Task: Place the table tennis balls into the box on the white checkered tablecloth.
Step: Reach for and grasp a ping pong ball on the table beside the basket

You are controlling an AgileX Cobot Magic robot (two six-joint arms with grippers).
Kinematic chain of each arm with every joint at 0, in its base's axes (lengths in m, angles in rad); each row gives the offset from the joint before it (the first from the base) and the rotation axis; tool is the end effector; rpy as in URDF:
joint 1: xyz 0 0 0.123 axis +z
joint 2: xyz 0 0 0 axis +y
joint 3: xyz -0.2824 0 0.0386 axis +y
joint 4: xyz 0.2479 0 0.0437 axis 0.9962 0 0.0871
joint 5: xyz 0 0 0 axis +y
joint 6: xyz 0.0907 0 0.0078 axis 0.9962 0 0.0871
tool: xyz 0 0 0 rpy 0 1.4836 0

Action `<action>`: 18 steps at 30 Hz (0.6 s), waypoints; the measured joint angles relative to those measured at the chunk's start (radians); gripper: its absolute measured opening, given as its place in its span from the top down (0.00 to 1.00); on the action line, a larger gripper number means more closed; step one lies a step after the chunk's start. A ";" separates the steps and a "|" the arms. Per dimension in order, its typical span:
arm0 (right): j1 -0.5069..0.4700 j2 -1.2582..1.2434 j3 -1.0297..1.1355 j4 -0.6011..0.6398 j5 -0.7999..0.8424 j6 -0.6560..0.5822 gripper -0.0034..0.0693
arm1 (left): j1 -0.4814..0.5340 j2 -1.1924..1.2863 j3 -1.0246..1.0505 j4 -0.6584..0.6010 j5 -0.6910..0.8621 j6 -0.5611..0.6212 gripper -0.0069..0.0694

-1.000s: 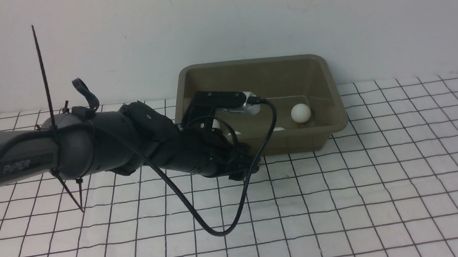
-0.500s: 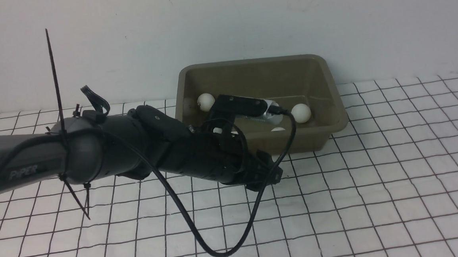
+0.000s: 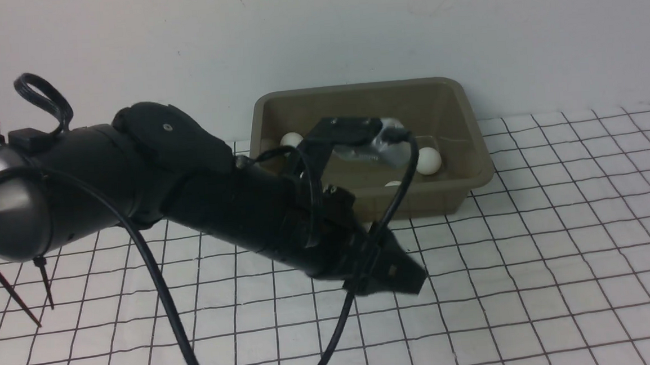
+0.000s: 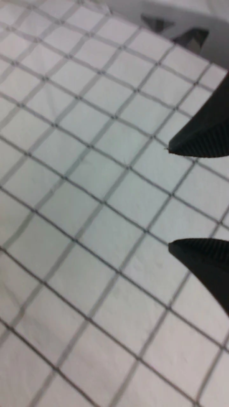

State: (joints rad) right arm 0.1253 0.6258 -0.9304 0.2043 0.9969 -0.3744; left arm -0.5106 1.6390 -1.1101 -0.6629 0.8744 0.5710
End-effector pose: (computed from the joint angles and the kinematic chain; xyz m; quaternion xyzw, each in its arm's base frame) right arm 0.0886 0.0268 0.3853 -0.2089 0.8560 0.0434 0.4709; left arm 0.2608 -0.1954 0.2400 0.3325 0.8943 -0.2704 0.1283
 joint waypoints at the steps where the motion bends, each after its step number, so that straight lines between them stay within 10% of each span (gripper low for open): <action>1: 0.000 0.000 0.000 0.000 0.000 0.000 0.33 | 0.000 0.000 0.004 0.058 -0.038 -0.031 0.49; 18: 0.000 0.000 0.000 0.001 -0.003 -0.012 0.33 | -0.183 0.051 0.303 -0.083 -1.080 0.031 0.49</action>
State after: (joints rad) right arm 0.1253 0.6258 -0.9304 0.2052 0.9937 -0.3865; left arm -0.6938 1.6898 -0.8074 -0.7458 -0.2061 0.6023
